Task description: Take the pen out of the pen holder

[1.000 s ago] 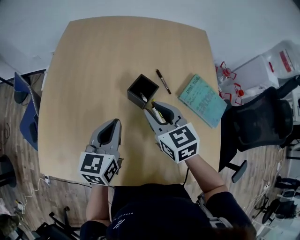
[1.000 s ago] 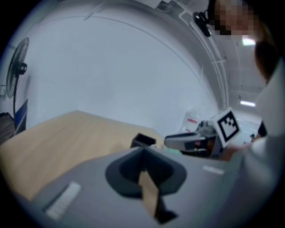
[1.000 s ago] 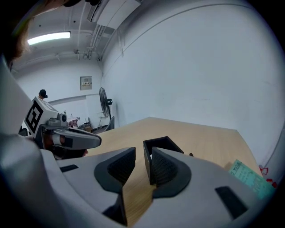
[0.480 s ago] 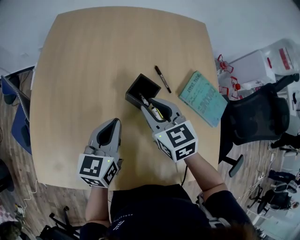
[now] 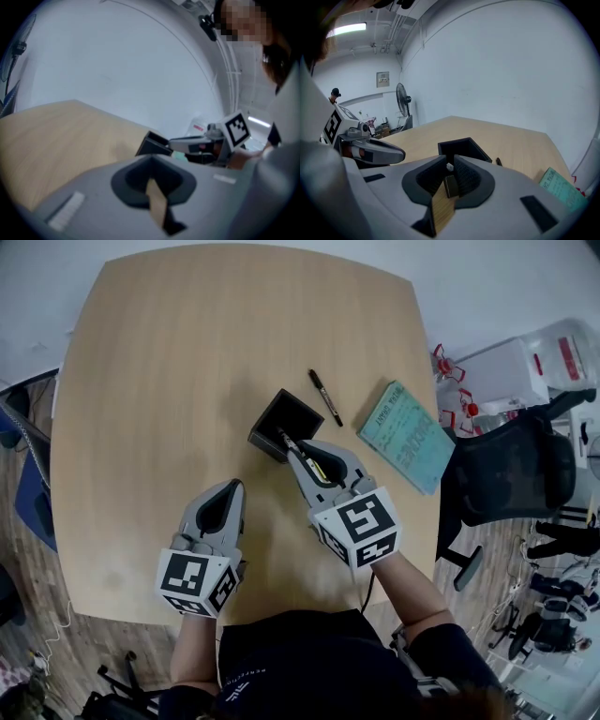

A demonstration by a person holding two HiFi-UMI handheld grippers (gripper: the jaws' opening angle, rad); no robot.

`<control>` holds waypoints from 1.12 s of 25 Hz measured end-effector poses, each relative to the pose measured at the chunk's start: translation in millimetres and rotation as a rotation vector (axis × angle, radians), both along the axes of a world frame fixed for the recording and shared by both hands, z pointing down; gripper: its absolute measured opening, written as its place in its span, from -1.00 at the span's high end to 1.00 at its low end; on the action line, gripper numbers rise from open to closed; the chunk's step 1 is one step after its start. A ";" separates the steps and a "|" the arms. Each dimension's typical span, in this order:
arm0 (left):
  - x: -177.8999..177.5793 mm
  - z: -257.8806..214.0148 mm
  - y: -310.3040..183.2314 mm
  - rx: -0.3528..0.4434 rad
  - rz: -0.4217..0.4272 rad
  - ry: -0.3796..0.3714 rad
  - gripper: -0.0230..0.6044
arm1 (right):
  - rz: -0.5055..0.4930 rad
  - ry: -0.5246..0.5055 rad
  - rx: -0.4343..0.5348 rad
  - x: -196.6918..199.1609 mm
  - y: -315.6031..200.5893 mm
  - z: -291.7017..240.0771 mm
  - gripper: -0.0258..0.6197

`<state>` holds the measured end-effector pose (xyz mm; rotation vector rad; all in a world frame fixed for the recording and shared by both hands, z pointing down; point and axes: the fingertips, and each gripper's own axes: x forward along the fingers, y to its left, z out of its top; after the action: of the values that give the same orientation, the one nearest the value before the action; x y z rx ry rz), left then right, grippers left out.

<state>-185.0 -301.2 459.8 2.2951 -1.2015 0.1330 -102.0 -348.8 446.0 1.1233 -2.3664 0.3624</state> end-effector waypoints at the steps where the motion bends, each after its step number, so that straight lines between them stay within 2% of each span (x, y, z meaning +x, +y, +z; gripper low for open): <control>1: 0.5 0.5 -0.1 0.000 0.003 0.002 0.91 | 0.000 0.004 0.004 0.3 -0.4 -0.1 0.79; 10: -2.8 1.9 -4.3 -0.001 -0.006 0.010 0.91 | -0.021 0.040 0.052 -2.6 -4.4 -4.6 0.81; 28: -11.3 -19.8 7.3 0.063 -0.067 -0.008 0.91 | -0.026 -0.001 0.193 1.0 2.4 -45.7 0.86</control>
<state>-196.3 -294.0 440.0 2.3070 -1.3018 0.0816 -101.0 -346.3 400.2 1.1756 -2.4554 0.1265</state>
